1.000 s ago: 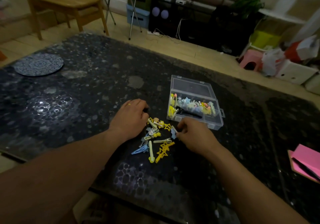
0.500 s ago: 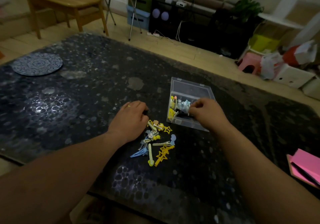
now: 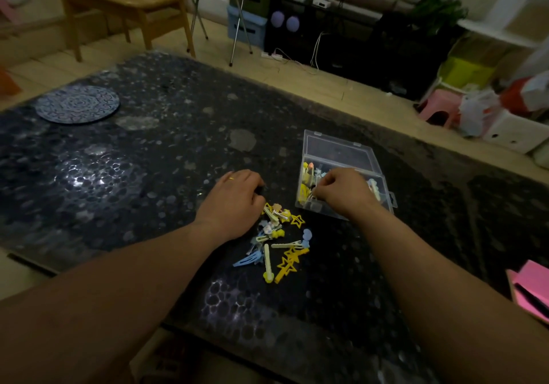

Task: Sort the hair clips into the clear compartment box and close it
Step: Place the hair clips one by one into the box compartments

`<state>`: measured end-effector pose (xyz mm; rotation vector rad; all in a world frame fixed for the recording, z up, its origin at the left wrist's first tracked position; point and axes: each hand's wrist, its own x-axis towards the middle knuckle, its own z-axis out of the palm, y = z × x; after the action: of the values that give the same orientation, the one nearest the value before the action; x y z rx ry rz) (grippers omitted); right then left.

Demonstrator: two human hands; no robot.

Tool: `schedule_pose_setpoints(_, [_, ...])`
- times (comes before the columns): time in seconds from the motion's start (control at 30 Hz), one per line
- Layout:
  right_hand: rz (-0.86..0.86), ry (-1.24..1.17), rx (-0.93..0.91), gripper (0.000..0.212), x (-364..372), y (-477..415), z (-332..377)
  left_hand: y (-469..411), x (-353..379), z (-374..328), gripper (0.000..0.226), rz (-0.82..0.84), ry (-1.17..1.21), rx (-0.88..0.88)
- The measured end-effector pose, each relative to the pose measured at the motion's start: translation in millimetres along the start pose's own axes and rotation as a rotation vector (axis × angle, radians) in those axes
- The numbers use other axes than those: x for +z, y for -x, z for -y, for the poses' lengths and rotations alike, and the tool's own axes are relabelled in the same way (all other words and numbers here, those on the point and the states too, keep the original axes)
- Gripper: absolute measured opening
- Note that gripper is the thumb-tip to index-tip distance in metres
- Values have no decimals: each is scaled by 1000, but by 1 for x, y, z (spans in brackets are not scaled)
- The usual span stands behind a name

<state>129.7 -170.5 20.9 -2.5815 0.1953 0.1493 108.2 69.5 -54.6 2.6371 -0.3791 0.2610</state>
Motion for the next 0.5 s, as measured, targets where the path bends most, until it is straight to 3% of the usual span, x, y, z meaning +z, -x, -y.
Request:
schedule_pose_setpoints(0.2, [2,52,-31,12,2,2,2,-1,1,1,40,-11,5,-2])
schedule_pose_setpoints(0.4, [-201,8,-201,11,-2,41,-6,0,1,1,40,-1,6,-6])
schedule_pose_setpoints(0.5, [-23,79,-185,10,3,67,-15,0,1,0,42,1,-2,-1])
